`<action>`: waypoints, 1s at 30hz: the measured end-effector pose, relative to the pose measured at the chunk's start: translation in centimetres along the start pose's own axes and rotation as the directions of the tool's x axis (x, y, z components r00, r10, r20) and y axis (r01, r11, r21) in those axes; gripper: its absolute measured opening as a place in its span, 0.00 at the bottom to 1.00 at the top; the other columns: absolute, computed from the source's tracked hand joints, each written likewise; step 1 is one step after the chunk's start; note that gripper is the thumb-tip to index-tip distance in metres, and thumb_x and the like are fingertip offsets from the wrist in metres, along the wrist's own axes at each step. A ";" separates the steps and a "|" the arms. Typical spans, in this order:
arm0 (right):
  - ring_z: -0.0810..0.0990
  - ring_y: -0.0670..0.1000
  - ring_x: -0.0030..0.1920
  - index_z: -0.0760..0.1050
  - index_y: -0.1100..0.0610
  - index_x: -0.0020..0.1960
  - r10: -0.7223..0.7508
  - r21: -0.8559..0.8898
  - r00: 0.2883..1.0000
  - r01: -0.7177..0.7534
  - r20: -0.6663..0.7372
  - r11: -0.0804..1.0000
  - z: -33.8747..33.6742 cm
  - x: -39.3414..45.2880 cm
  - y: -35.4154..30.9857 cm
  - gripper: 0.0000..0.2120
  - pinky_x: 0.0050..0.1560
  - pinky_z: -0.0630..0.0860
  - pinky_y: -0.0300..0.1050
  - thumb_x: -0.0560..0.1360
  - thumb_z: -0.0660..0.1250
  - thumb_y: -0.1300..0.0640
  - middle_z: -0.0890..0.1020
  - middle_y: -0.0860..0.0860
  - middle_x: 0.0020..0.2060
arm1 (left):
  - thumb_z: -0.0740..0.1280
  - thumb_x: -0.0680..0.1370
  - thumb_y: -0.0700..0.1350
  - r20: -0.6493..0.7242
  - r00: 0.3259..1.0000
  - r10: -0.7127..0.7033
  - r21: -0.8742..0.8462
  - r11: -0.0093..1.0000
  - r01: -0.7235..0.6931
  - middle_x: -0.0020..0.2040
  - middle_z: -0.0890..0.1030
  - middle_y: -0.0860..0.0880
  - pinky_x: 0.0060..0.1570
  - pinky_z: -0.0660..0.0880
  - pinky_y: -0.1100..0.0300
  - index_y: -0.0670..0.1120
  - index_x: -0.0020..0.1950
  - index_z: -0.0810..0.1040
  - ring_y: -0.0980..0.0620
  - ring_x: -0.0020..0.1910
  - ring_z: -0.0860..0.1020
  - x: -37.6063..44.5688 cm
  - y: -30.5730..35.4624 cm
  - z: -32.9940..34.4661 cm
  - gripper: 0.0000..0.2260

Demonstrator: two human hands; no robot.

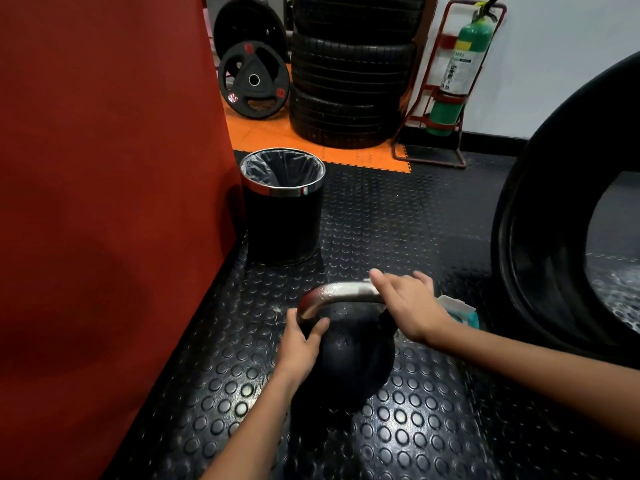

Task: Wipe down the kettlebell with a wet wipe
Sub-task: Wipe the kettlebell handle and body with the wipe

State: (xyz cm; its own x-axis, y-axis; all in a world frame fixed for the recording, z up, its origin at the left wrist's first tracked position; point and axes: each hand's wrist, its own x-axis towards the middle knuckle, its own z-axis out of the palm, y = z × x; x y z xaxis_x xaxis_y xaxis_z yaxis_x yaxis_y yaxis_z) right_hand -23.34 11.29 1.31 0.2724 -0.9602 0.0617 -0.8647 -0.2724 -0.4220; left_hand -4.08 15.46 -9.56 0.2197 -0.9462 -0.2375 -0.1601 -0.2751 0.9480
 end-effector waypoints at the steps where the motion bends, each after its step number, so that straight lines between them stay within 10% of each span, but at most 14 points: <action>1: 0.76 0.44 0.50 0.74 0.50 0.42 -0.044 -0.006 0.999 0.044 0.003 0.999 0.1 0.0 -0.5 0.35 0.75 0.52 0.55 0.76 0.35 0.30 0.78 0.44 0.38 | 0.70 0.76 0.55 0.001 1.000 0.000 -0.002 1.000 0.000 0.51 0.79 0.56 0.57 0.76 0.49 0.61 0.54 0.66 0.52 0.51 0.78 0.0 0.0 0.0 0.13; 8: 0.56 0.47 0.80 0.56 0.50 0.80 -0.367 -0.183 0.930 0.355 -0.034 0.917 1.6 -3.4 2.5 0.33 0.79 0.47 0.52 0.81 0.49 0.34 0.65 0.44 0.74 | 0.69 0.77 0.54 0.016 1.000 0.002 -0.010 1.000 -0.002 0.50 0.79 0.56 0.55 0.76 0.53 0.58 0.56 0.67 0.55 0.49 0.78 -0.4 0.4 -0.1 0.13; 16: 0.76 0.45 0.50 0.71 0.48 0.41 0.002 -0.006 0.999 -0.003 -0.045 1.000 0.4 -0.7 -0.6 0.30 0.76 0.49 0.58 0.77 0.37 0.31 0.76 0.44 0.39 | 0.69 0.77 0.54 0.016 1.000 0.005 -0.016 1.000 -0.005 0.51 0.78 0.56 0.56 0.75 0.52 0.61 0.53 0.67 0.53 0.51 0.78 -0.2 0.3 -0.1 0.12; 20: 0.71 0.47 0.65 0.74 0.51 0.63 -0.218 -0.163 0.976 0.213 -0.009 0.963 1.0 -1.3 -0.8 0.32 0.78 0.44 0.56 0.79 0.42 0.32 0.78 0.45 0.57 | 0.70 0.76 0.52 -0.003 1.000 0.022 -0.009 1.000 -0.022 0.49 0.78 0.57 0.55 0.74 0.55 0.57 0.53 0.67 0.52 0.51 0.77 -0.3 0.5 0.0 0.13; 23: 0.59 0.50 0.78 0.57 0.53 0.80 -0.388 -0.248 0.922 0.377 0.005 0.892 1.7 -2.8 1.2 0.34 0.79 0.45 0.57 0.81 0.50 0.34 0.67 0.48 0.73 | 0.70 0.76 0.52 0.005 1.000 0.023 0.000 1.000 -0.023 0.49 0.78 0.58 0.54 0.74 0.56 0.58 0.53 0.67 0.54 0.50 0.78 -0.4 0.6 0.0 0.13; 30: 0.75 0.48 0.58 0.72 0.47 0.53 0.059 -0.002 0.991 -0.060 -0.123 0.998 2.0 -2.2 2.1 0.28 0.75 0.51 0.55 0.78 0.42 0.30 0.76 0.40 0.48 | 0.68 0.78 0.54 0.027 1.000 -0.002 0.007 1.000 0.002 0.49 0.76 0.60 0.55 0.74 0.54 0.60 0.56 0.64 0.56 0.49 0.76 -0.6 0.5 -0.1 0.13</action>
State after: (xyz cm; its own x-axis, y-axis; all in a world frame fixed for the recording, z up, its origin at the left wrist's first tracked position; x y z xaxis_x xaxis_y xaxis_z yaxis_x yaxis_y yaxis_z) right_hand -24.88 12.95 -1.56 0.1669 -0.9749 0.1472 -0.8803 -0.2145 -0.4232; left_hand -4.20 15.89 -8.88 0.1942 -0.9499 -0.2450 -0.1664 -0.2780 0.9461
